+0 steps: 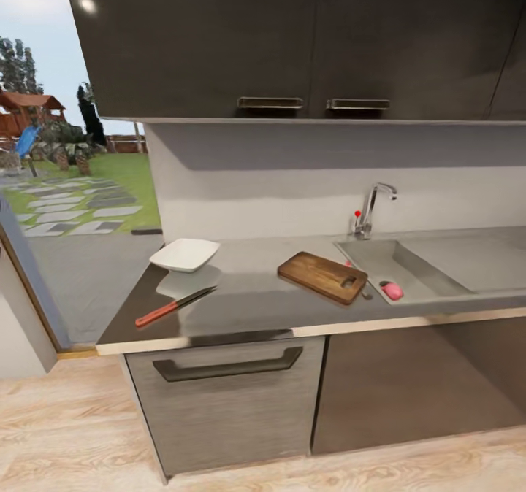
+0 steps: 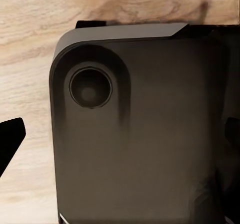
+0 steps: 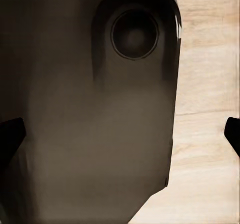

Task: In the kitchen, take the Vidalia onion out of the sink, dice it on the chopping board with the paring knife, put the diced onion into the bowl on the countertop, then place both the paring knife and the chopping board into the sink.

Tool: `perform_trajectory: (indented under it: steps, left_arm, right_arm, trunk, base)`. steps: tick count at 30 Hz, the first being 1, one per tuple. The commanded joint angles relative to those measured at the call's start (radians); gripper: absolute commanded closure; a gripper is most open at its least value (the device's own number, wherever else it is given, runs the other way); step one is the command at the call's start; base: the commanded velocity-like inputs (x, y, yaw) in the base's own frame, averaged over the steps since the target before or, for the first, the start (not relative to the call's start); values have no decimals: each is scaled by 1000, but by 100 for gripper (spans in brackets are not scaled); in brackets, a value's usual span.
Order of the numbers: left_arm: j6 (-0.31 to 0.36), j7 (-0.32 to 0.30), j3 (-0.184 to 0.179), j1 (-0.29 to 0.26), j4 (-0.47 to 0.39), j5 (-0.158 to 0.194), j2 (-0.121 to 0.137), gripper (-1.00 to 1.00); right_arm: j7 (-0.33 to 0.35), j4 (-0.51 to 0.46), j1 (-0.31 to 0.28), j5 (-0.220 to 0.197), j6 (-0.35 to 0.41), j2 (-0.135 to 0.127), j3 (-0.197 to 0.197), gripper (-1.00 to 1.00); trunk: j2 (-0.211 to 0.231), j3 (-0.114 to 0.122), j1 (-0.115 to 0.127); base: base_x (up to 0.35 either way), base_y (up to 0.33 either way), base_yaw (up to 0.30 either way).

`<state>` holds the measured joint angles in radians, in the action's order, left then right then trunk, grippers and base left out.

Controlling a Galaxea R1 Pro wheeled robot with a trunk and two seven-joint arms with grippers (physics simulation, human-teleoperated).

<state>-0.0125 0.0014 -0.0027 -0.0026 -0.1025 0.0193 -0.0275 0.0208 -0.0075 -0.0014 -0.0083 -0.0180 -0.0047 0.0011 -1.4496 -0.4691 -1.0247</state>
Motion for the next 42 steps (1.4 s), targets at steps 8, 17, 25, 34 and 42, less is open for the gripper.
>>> perform_trajectory:
  steps: [8, 17, 25, 34, 42]
  left_arm:
    - [-1, 0, 0, 0, 0, 2, 0, -100]
    - [-1, 0, 1, 0, 0, 2, 0, -100]
    - [-1, 0, 1, 0, 0, 2, 0, -100]
    - [-1, 0, 1, 0, 0, 2, 0, -100]
    - [-1, 0, 2, 0, 0, 2, 1, -100]
  right_arm:
    - [2, 0, 0, -1, -2, 0, 0, -100]
    - [2, 0, 0, -1, -2, -1, 0, -100]
    - [2, 0, 0, -1, -2, 0, 0, -100]
    - [2, 0, 0, -1, -2, 0, 0, -100]
    - [2, 0, 0, 0, -2, -1, 1, -100]
  trunk:
    - [0, -1, 0]
    - [0, -1, 0]
    - [0, -1, 0]
    - [0, -1, 0]
    - [0, -1, 0]
  base:
    - [153, -234, 99]
    - [17, -31, 6]
    - [25, -23, 105]
    - [187, -209, 288]
    - [28, 18, 85]
